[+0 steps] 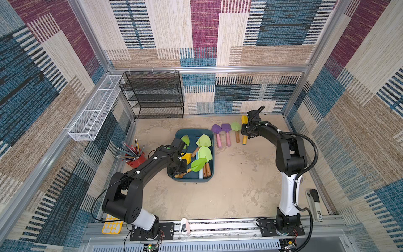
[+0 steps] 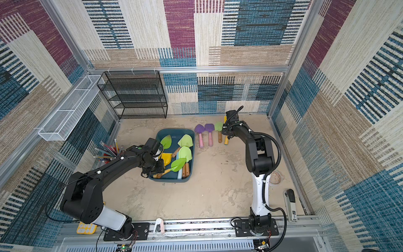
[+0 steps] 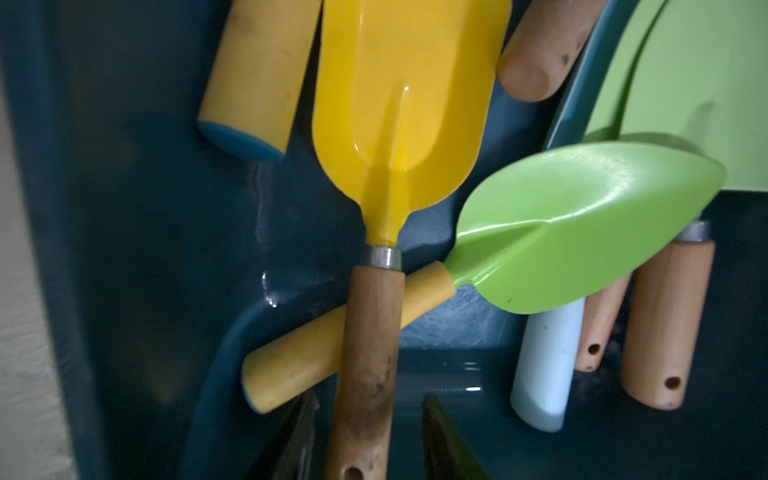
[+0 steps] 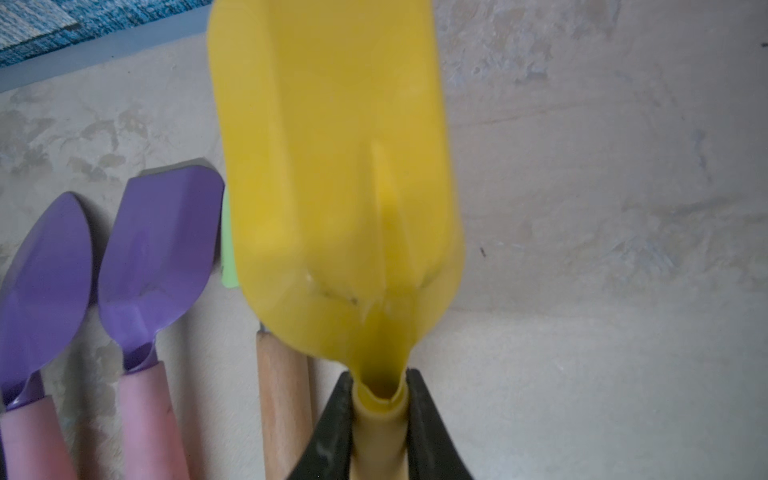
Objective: Take the shovel out of the storage box
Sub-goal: Place the shovel at the center of the board, then pick up the shovel from the storage box.
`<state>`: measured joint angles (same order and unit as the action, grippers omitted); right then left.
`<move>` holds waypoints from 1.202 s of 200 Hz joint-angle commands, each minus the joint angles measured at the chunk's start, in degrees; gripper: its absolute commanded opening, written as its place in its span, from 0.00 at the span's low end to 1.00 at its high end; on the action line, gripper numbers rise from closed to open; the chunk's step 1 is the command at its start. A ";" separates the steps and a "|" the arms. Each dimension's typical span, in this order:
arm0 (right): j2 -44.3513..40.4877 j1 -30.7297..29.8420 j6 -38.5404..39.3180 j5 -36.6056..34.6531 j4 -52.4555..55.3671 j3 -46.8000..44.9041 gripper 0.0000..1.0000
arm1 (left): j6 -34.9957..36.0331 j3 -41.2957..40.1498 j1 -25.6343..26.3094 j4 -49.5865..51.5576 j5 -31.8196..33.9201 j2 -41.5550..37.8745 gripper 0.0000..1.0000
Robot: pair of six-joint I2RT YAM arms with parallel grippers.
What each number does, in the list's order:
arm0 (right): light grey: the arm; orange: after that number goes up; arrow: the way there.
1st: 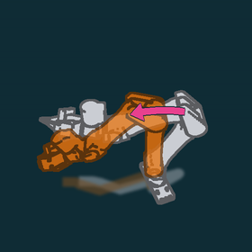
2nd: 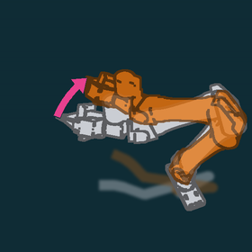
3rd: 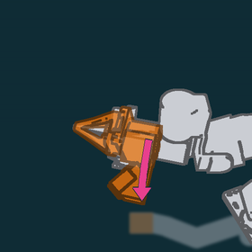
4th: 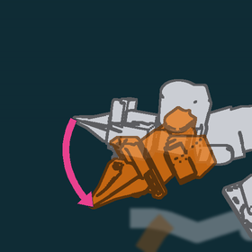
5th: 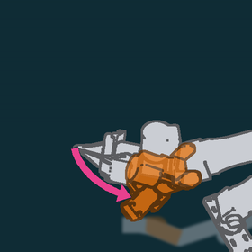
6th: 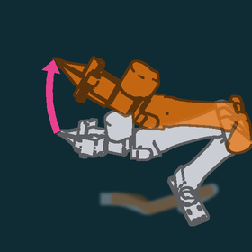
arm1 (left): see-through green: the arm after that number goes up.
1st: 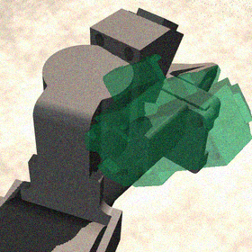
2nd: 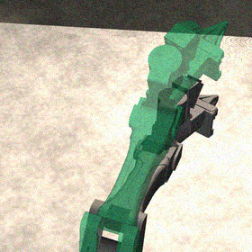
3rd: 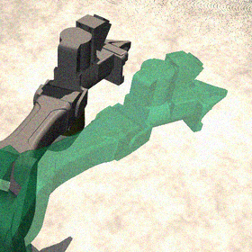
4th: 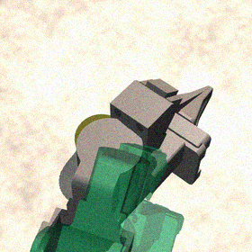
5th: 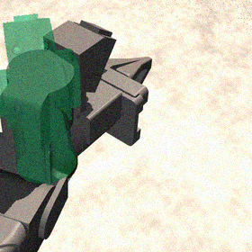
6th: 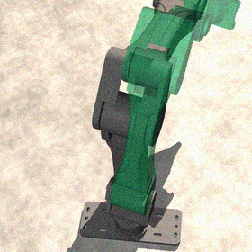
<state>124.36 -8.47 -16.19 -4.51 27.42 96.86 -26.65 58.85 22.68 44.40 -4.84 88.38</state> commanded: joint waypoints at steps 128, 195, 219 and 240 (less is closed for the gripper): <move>9.11 0.93 2.32 -4.35 4.16 9.07 0.35 | 1.61 -0.49 2.65 0.60 0.84 2.05 0.46; 3.98 0.91 1.76 -3.31 3.01 6.76 0.49 | 1.61 -0.05 2.98 1.28 1.56 2.14 0.44; -0.24 0.92 1.06 -2.75 2.04 4.48 0.54 | 1.64 0.21 3.07 1.48 1.85 2.73 0.43; -4.55 0.95 0.32 -1.85 0.78 1.71 0.55 | 1.69 0.72 3.25 1.77 2.00 3.27 0.41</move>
<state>123.52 -7.64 -14.50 -7.44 30.52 100.66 -26.61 58.76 25.74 44.91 -3.36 91.15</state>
